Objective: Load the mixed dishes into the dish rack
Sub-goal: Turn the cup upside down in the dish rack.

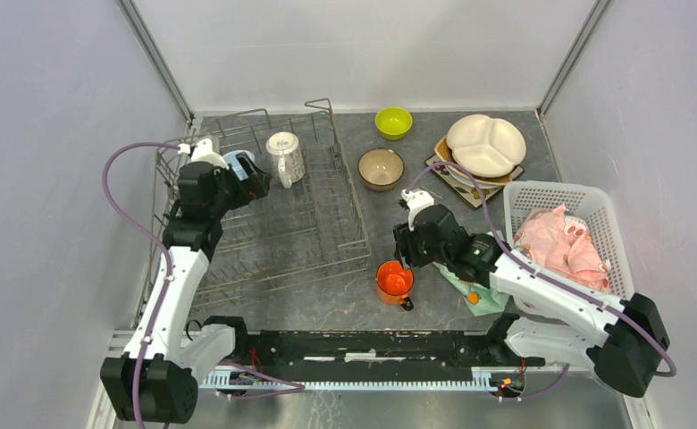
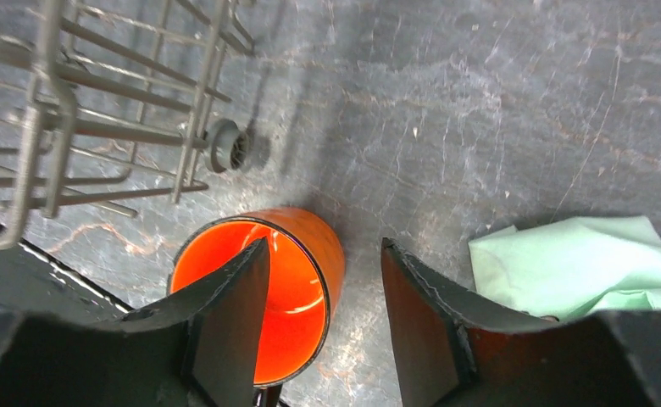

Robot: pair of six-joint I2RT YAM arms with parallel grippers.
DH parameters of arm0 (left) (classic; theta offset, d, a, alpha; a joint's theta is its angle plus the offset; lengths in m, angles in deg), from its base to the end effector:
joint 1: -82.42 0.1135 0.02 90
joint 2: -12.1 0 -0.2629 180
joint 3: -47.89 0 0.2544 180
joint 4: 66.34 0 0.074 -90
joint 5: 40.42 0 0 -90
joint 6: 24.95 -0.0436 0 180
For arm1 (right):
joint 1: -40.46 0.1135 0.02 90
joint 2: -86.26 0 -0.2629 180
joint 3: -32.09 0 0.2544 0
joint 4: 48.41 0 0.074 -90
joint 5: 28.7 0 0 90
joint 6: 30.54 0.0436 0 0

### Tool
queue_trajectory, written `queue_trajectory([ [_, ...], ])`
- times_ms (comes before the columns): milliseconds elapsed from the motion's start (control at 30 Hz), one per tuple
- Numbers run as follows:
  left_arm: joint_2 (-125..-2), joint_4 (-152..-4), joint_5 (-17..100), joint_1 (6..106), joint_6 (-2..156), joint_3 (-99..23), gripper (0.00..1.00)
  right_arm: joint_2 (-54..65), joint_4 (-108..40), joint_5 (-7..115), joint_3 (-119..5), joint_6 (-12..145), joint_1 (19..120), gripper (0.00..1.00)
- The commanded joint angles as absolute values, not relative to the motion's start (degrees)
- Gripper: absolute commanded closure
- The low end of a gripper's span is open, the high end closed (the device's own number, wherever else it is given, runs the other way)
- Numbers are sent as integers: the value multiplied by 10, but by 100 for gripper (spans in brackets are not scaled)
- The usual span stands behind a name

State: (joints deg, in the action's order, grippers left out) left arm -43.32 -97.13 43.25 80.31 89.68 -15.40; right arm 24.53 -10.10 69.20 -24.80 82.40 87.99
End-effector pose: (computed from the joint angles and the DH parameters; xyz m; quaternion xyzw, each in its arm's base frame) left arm 0.2305 -0.0133 0.3191 -0.1326 0.8222 -0.1723 0.5261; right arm 0.1627 0.1689 0.2434 -0.1682 0.9002 0.1772 0.3604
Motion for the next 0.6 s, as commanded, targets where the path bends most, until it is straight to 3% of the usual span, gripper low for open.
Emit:
queue_trajectory([
  [0, -434, -969, 438, 801, 891, -133, 0, 224, -89, 686, -248, 807, 881, 43],
  [333, -409, -962, 440, 776, 863, -84, 0, 168, -96, 679, -237, 791, 881, 45],
  [567, -409, -961, 443, 767, 861, -87, 0, 151, -108, 685, -228, 790, 882, 58],
])
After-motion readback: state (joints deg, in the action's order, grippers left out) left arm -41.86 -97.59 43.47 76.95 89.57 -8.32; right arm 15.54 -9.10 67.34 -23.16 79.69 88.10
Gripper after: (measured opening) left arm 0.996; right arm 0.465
